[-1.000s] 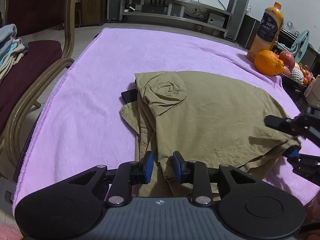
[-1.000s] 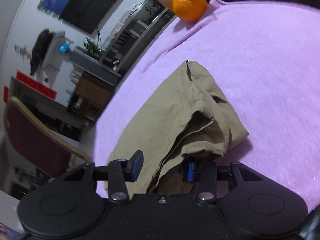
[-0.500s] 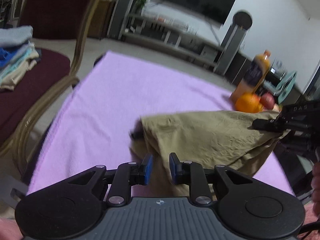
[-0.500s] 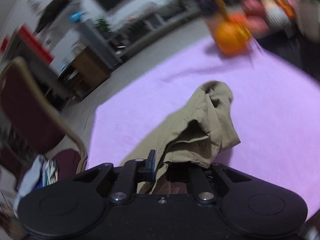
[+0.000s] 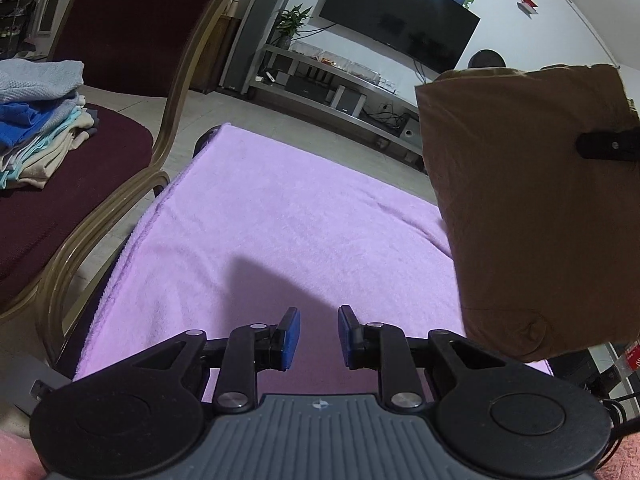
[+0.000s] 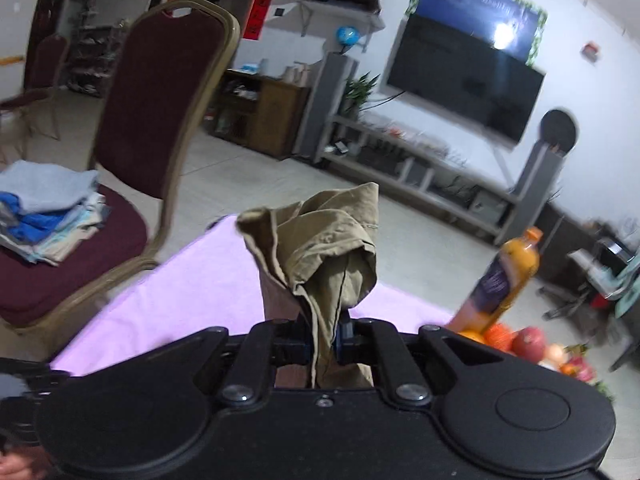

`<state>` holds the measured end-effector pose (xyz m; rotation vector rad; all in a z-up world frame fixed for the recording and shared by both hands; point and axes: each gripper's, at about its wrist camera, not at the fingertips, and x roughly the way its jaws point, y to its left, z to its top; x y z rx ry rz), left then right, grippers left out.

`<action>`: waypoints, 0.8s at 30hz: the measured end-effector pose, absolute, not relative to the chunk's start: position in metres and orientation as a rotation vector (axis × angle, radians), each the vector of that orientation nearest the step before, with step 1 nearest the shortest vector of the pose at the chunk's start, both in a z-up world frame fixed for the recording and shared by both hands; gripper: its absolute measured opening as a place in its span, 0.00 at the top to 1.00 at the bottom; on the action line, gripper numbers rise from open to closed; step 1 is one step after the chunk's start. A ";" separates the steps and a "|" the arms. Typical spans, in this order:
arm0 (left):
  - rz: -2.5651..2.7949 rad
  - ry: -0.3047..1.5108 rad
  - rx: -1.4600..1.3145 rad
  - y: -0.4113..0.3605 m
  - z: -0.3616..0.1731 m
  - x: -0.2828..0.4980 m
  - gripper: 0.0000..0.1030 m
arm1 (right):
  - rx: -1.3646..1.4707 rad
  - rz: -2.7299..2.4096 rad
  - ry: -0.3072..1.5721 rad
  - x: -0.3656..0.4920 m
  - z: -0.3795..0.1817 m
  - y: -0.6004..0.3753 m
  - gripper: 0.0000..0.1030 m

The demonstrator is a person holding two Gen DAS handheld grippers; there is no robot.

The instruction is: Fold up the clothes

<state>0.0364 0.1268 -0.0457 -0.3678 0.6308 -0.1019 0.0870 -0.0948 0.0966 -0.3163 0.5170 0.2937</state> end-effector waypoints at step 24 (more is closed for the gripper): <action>-0.055 0.811 -0.311 0.089 -0.083 0.083 0.80 | -0.151 0.245 0.903 0.268 -0.083 -0.170 0.61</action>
